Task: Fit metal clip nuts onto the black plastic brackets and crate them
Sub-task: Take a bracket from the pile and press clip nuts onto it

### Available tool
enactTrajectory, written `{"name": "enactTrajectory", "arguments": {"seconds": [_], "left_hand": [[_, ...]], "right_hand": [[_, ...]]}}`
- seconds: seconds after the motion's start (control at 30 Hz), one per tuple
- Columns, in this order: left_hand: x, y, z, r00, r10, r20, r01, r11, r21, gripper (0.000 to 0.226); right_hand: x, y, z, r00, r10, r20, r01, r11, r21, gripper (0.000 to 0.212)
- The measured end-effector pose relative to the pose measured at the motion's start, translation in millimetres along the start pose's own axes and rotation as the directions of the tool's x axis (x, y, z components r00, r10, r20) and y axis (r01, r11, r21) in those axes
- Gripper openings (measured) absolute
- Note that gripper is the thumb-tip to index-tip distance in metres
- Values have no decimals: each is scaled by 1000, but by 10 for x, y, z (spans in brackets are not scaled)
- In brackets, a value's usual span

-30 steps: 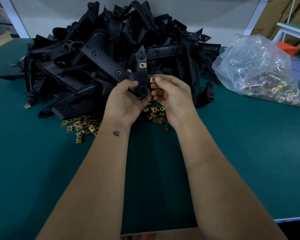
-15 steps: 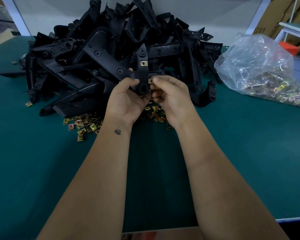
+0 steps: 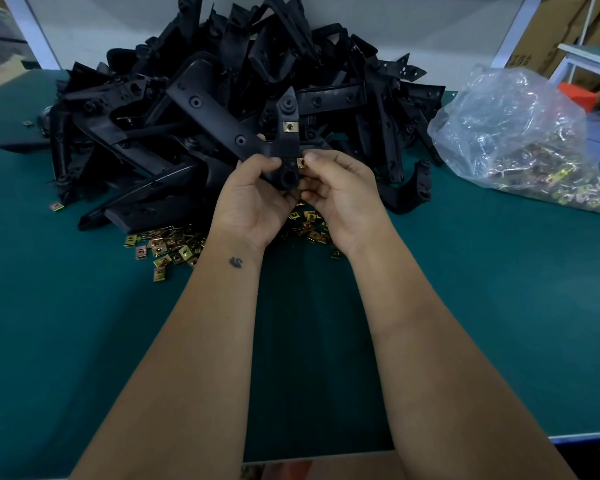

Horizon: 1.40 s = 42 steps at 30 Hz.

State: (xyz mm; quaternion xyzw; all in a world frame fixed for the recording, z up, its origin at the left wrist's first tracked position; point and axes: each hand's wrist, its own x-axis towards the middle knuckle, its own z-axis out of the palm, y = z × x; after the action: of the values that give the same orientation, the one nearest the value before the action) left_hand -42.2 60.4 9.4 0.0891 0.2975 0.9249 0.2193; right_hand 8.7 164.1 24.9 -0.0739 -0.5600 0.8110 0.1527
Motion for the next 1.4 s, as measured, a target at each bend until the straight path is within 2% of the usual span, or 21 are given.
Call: {"name": "enactTrajectory", "arguments": {"seconds": [0.07,0.17,0.33,0.4,0.47,0.7,1.27,1.4], "left_hand": [[-12,0,4,1000,1,-20,-1,1000,9,58],[-27,6,2,999,3,-45,-2,1000,5,79],[-4,-13,-25,999,-5,-40,8,997,73,54],[13,-30,-40,999,3,-31,2,988,156,38],[19,-45,-26,999,-5,-32,13,969,246,33],[5,-52,9,998,-11,-55,28,943,333,44],[0,-47,9,999,4,-46,13,932,362,39],[-5,-47,8,998,10,-58,14,921,388,45]], "right_hand": [[4,7,3,1000,1,-2,-1,1000,-16,13],[10,13,-7,1000,1,-9,-2,999,-36,11],[13,18,-15,999,-17,-39,16,1000,-26,11],[23,15,-26,997,-44,-69,44,999,-11,13],[37,12,-46,992,-75,-106,75,997,4,17],[69,11,-101,985,-118,-122,117,993,-10,18],[58,21,-91,981,-162,-103,152,983,-101,15],[69,40,-88,978,-181,-102,171,980,-104,15]]}}
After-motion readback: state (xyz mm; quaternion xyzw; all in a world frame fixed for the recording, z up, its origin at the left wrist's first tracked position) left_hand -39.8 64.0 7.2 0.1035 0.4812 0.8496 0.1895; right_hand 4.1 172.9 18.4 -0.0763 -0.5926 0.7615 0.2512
